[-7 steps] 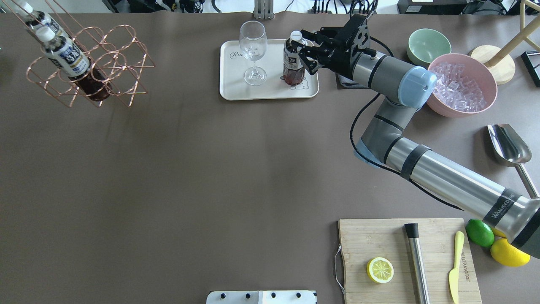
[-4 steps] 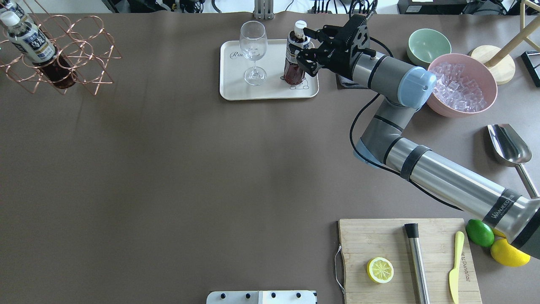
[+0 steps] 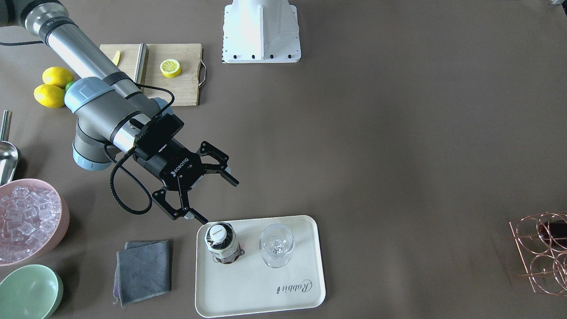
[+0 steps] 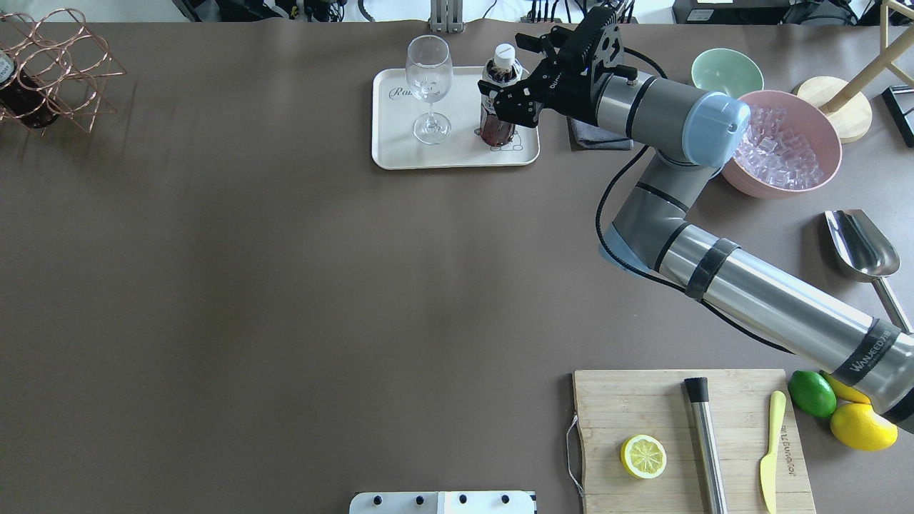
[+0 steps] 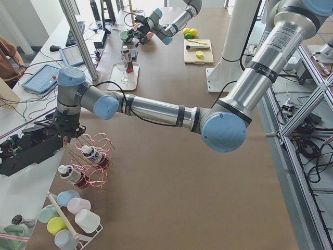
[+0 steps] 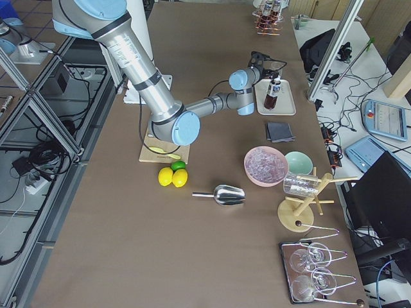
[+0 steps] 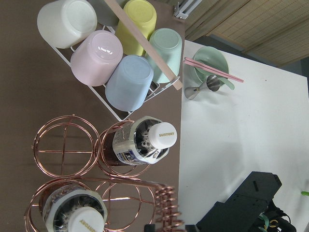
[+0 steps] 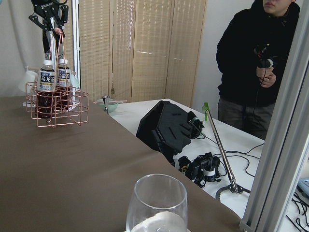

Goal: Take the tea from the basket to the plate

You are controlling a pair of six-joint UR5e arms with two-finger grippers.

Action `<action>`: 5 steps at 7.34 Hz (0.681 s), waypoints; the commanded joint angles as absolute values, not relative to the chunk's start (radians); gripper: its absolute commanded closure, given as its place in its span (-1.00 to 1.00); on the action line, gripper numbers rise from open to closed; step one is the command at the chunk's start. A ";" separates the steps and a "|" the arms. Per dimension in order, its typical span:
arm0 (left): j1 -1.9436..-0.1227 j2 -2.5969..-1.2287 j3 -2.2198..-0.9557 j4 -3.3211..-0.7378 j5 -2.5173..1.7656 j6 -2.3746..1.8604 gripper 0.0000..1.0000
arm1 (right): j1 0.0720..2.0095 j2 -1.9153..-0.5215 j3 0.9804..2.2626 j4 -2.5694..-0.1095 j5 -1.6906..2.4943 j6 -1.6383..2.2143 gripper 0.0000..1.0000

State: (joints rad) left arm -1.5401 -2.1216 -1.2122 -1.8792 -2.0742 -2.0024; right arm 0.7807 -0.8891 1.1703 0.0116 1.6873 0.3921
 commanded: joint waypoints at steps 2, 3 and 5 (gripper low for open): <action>-1.531 -2.121 -1.200 -1.896 -2.072 -2.011 1.00 | 0.866 -1.010 1.469 -0.347 1.997 0.397 -1.00; -1.520 -2.123 -1.200 -1.898 -2.068 -2.016 1.00 | 0.912 -1.037 1.535 -0.465 2.134 0.396 -1.00; -1.503 -2.131 -1.200 -1.898 -2.046 -2.040 1.00 | 1.033 -1.042 1.571 -0.726 2.388 0.387 -1.00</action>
